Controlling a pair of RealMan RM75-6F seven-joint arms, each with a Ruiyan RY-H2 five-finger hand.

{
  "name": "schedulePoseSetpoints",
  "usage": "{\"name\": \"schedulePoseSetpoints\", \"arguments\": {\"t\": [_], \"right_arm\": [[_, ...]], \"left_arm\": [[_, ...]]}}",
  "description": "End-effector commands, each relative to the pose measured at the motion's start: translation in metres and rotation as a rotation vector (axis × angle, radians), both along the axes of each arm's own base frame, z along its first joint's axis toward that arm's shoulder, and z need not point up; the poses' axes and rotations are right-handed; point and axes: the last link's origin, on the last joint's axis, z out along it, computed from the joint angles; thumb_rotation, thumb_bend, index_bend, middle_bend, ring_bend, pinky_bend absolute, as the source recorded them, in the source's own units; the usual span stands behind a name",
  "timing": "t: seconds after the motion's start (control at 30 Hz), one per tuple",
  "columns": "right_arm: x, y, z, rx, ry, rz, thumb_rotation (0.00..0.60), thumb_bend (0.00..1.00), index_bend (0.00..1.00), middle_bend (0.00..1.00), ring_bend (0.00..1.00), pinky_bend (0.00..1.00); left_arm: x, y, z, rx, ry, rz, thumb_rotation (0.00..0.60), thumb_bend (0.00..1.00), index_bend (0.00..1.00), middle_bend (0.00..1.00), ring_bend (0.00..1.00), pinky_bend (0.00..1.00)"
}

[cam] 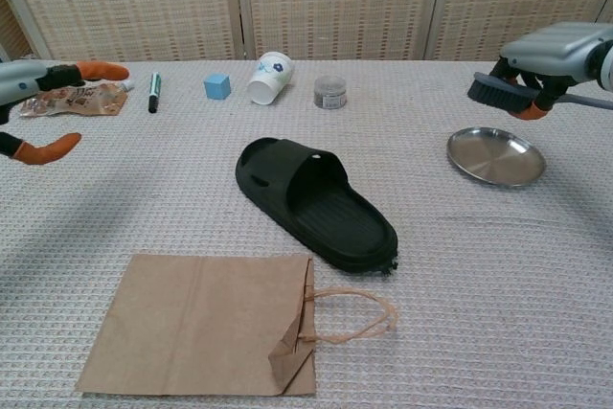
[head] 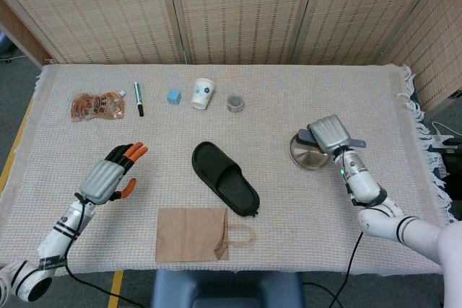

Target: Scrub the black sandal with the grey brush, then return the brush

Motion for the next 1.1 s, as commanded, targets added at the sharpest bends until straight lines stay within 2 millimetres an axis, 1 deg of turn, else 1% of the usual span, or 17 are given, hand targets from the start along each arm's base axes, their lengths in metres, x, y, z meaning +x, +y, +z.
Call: {"name": "schedulePoseSetpoints", "arguments": {"t": [0.03, 0.13, 0.23, 0.33, 0.43, 0.53, 0.6, 0.67, 0.73, 0.8, 0.9, 1.1], "right_arm": [[-0.020, 0.001, -0.018, 0.028, 0.035, -0.023, 0.600, 0.39, 0.76, 0.57, 0.54, 0.83], [-0.025, 0.001, -0.029, 0.051, 0.046, -0.037, 0.600, 0.39, 0.75, 0.57, 0.53, 0.82], [-0.029, 0.001, -0.041, 0.083, 0.046, -0.070, 0.600, 0.39, 0.74, 0.57, 0.52, 0.82], [-0.028, 0.000, -0.051, 0.096, 0.077, -0.060, 0.600, 0.39, 0.72, 0.57, 0.51, 0.82], [-0.027, 0.000, -0.057, 0.105, 0.094, -0.060, 0.600, 0.39, 0.70, 0.55, 0.49, 0.81], [-0.026, -0.001, -0.058, 0.104, 0.104, -0.064, 0.600, 0.39, 0.65, 0.49, 0.46, 0.80], [-0.026, -0.001, -0.058, 0.104, 0.097, -0.071, 0.600, 0.39, 0.55, 0.40, 0.41, 0.77], [-0.025, -0.001, -0.056, 0.102, 0.089, -0.078, 0.600, 0.38, 0.41, 0.33, 0.36, 0.74], [-0.025, -0.001, -0.053, 0.101, 0.082, -0.081, 0.600, 0.36, 0.23, 0.25, 0.29, 0.70], [-0.024, 0.000, -0.050, 0.103, 0.076, -0.083, 0.600, 0.34, 0.14, 0.21, 0.26, 0.68], [-0.024, 0.002, -0.046, 0.113, 0.073, -0.089, 0.600, 0.32, 0.05, 0.18, 0.23, 0.67], [-0.022, 0.004, -0.036, 0.116, 0.092, -0.082, 0.600, 0.30, 0.01, 0.16, 0.21, 0.65]], "left_arm": [[-0.038, -0.031, 0.015, 0.096, 0.033, 0.079, 0.600, 0.55, 0.00, 0.00, 0.00, 0.04], [-0.056, -0.042, 0.020, 0.121, 0.018, 0.134, 0.600, 0.55, 0.00, 0.00, 0.00, 0.04], [-0.074, -0.048, 0.023, 0.133, 0.011, 0.192, 0.600, 0.56, 0.00, 0.00, 0.00, 0.04], [-0.086, -0.052, 0.024, 0.140, -0.008, 0.234, 0.600, 0.56, 0.00, 0.00, 0.00, 0.04], [-0.092, -0.055, 0.025, 0.142, -0.020, 0.241, 0.600, 0.55, 0.00, 0.00, 0.00, 0.04], [-0.092, -0.055, 0.025, 0.143, -0.023, 0.228, 0.600, 0.55, 0.00, 0.00, 0.00, 0.04], [-0.092, -0.055, 0.025, 0.141, -0.024, 0.220, 0.600, 0.56, 0.00, 0.00, 0.00, 0.04], [-0.091, -0.054, 0.024, 0.136, -0.024, 0.216, 0.600, 0.55, 0.00, 0.00, 0.00, 0.04], [-0.091, -0.054, 0.024, 0.132, -0.026, 0.216, 0.600, 0.55, 0.00, 0.00, 0.00, 0.04], [-0.091, -0.054, 0.024, 0.130, -0.027, 0.216, 0.600, 0.55, 0.00, 0.00, 0.00, 0.04], [-0.092, -0.053, 0.023, 0.124, -0.028, 0.218, 0.600, 0.55, 0.00, 0.00, 0.00, 0.04], [-0.089, -0.048, 0.021, 0.109, -0.032, 0.216, 0.600, 0.55, 0.00, 0.00, 0.00, 0.04]]}}
